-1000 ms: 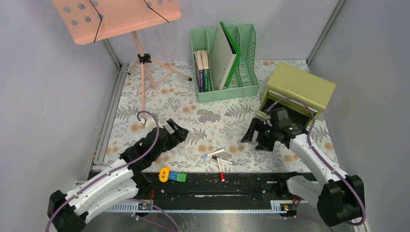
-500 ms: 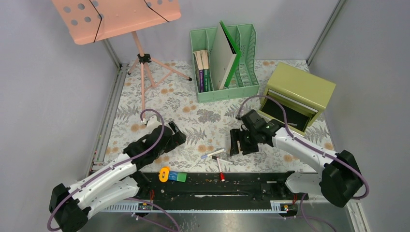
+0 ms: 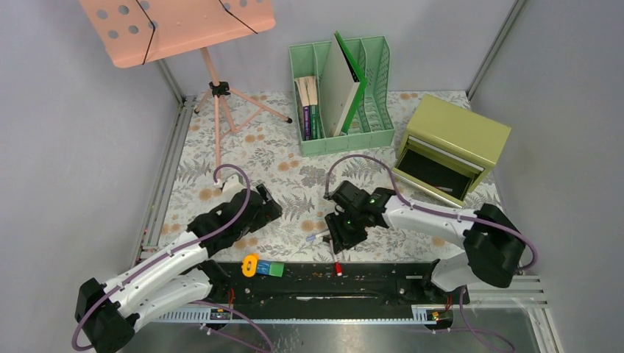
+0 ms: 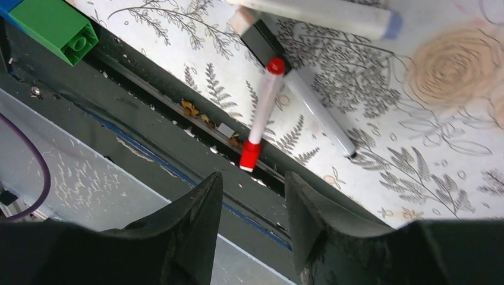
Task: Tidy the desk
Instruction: Pick up the stationery from the corner of the board.
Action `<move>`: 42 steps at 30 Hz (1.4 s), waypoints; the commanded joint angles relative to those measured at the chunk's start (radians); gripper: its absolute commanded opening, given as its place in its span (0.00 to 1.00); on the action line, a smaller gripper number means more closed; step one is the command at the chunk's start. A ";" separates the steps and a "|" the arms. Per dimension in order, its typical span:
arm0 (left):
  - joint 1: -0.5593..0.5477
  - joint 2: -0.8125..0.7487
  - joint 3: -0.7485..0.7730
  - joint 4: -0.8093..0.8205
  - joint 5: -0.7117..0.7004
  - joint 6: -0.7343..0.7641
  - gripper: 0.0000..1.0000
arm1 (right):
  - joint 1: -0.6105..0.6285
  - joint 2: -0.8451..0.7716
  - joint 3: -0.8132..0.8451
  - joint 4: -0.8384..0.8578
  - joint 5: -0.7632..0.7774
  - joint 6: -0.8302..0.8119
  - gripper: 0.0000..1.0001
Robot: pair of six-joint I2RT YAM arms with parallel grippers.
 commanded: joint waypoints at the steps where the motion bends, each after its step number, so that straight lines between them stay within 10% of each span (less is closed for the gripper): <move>1: 0.004 -0.026 0.049 -0.011 -0.027 0.009 0.99 | 0.039 0.095 0.077 0.036 0.011 0.007 0.49; 27: 0.004 -0.102 -0.002 -0.012 -0.051 -0.016 0.99 | 0.177 0.410 0.289 -0.128 0.212 -0.026 0.25; 35: 0.005 -0.105 0.001 -0.019 -0.058 -0.016 0.99 | 0.186 0.373 0.288 -0.131 0.207 -0.047 0.02; 42: 0.005 -0.117 0.003 -0.019 -0.077 -0.017 0.99 | 0.186 0.280 0.273 -0.129 0.210 -0.026 0.00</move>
